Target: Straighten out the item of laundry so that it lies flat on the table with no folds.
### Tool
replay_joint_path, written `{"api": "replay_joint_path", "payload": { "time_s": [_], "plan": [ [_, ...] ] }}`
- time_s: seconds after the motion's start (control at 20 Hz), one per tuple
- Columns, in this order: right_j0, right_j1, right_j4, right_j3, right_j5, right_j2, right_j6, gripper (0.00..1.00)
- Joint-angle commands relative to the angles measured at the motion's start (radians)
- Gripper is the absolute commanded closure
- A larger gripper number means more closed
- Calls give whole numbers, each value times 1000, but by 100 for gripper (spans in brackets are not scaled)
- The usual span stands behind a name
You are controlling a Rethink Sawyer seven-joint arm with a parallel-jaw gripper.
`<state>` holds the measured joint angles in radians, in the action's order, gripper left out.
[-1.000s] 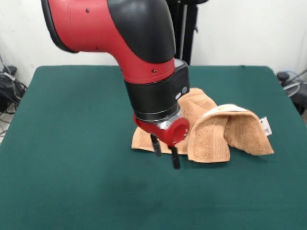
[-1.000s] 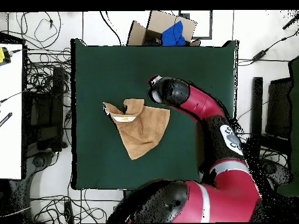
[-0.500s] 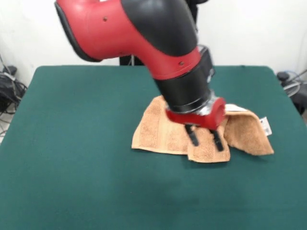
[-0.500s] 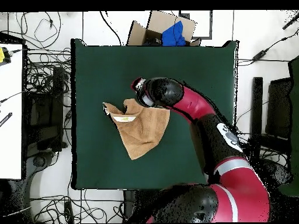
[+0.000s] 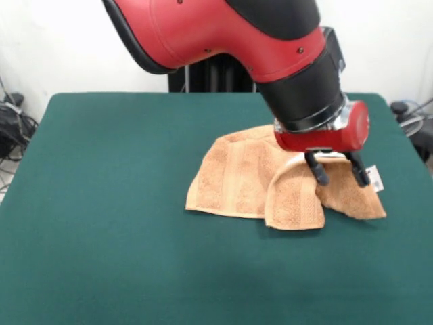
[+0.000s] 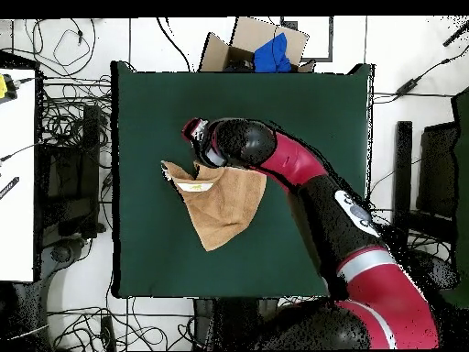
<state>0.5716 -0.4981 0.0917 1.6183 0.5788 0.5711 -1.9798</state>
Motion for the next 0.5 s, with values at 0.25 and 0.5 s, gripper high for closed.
{"api": "replay_joint_path", "payload": {
  "time_s": [0.25, 0.5],
  "plan": [
    [64, -12, -37, 119, 105, 150, 102, 0],
    [56, 5, -62, 87, 129, 132, 107, 0]
  ]
}}
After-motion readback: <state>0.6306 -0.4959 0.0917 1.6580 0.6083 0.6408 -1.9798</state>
